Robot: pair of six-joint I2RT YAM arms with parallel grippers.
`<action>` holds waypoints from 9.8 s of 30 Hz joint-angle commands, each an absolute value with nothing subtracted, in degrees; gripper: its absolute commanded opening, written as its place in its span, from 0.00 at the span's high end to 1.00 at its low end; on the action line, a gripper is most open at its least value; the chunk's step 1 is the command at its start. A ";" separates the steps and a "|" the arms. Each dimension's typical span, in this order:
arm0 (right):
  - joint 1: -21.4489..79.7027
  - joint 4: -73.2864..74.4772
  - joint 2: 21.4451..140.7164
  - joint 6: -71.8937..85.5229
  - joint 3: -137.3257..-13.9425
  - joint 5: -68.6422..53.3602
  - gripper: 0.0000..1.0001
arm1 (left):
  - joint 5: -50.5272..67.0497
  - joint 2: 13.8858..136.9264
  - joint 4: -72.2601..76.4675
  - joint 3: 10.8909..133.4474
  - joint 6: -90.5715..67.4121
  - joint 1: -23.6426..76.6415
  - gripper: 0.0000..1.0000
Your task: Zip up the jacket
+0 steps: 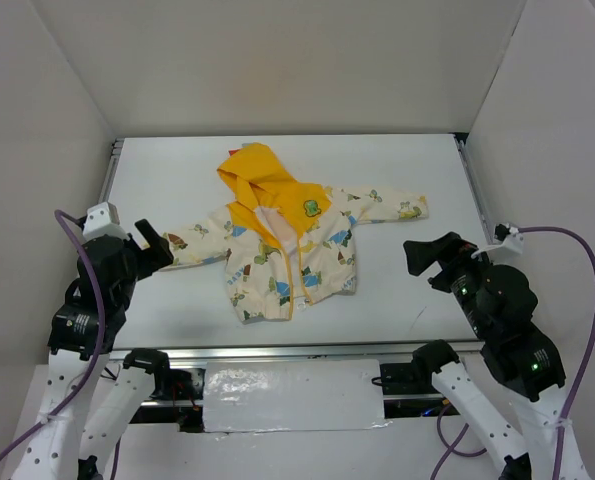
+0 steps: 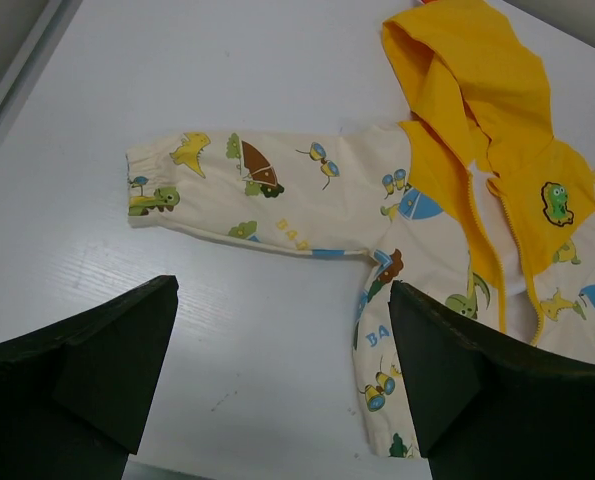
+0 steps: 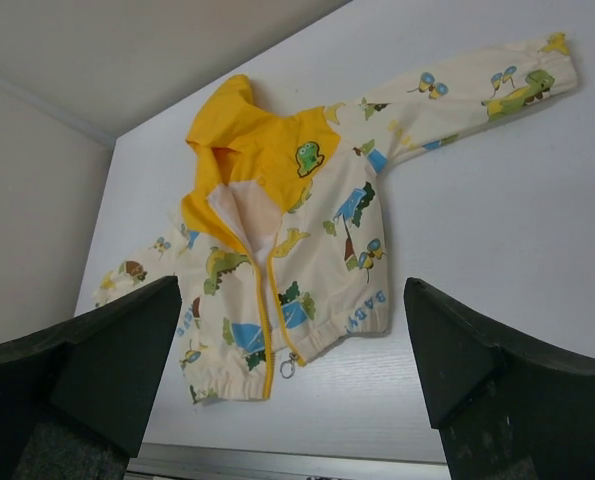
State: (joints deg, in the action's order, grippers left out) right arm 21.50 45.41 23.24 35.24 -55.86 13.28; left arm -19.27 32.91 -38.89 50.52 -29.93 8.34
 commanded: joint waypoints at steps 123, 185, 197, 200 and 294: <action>38.93 -18.99 75.85 48.69 -37.27 -26.46 1.00 | -4.14 61.43 11.15 29.80 -56.60 48.69 0.43; 39.90 -18.90 71.46 47.37 -32.61 -26.10 1.00 | 1.05 58.97 14.68 26.72 -55.90 48.60 0.69; 39.99 -18.81 73.21 47.37 -33.40 -26.54 0.92 | 2.64 61.70 16.87 26.90 -55.81 48.60 1.00; 39.64 -15.57 71.55 44.57 -34.36 -26.37 0.52 | 0.45 61.09 14.34 27.42 -55.90 48.60 1.00; 62.93 29.62 107.75 43.86 -69.87 14.59 0.47 | -6.07 55.37 -21.01 34.54 -49.13 27.60 1.00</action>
